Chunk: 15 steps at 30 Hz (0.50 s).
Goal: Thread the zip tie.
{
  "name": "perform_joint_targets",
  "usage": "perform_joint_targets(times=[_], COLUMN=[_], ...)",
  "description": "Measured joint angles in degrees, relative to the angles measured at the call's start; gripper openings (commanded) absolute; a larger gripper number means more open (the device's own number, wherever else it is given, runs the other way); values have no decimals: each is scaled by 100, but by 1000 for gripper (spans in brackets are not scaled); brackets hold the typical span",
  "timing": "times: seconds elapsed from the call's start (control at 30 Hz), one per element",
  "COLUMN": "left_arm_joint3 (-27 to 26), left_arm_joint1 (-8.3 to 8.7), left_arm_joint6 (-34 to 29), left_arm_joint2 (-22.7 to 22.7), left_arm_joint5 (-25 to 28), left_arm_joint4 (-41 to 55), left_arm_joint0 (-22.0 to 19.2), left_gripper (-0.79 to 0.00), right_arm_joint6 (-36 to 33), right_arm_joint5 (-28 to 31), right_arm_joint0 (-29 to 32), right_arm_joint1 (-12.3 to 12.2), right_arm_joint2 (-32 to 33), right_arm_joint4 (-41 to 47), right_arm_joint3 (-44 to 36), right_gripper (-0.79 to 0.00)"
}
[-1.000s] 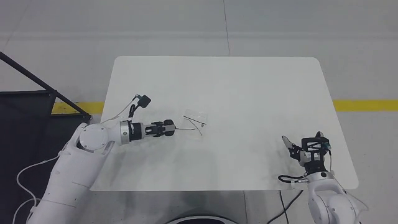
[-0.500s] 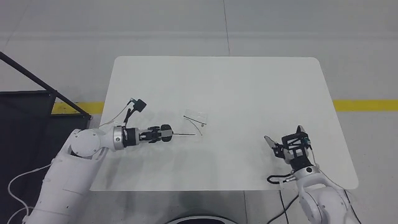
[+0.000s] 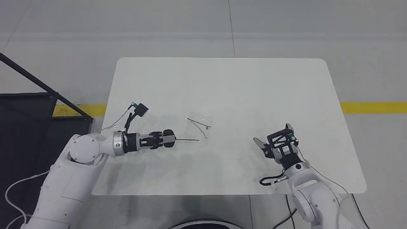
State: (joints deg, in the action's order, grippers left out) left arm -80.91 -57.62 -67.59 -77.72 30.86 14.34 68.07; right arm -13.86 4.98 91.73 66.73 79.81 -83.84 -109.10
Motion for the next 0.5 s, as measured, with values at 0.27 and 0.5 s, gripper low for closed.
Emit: perform_joint_targets(times=[0.27, 0.5], left_arm_joint3=[-146, -244], left_arm_joint1=[3, 35], left_arm_joint6=[190, -53], left_arm_joint2=[38, 17], left_arm_joint5=[-117, -12], left_arm_joint4=[-72, 251], left_arm_joint0=[61, 59], left_gripper=[-785, -785], right_arm_joint6=[70, 173], right_arm_joint5=[262, 2016], right_arm_joint0=[-44, -618], right_arm_joint1=[-2, -11], right_arm_joint2=[-113, -270], right_arm_joint4=[-29, 1184], right_arm_joint3=[40, 428], right_gripper=[0, 0])
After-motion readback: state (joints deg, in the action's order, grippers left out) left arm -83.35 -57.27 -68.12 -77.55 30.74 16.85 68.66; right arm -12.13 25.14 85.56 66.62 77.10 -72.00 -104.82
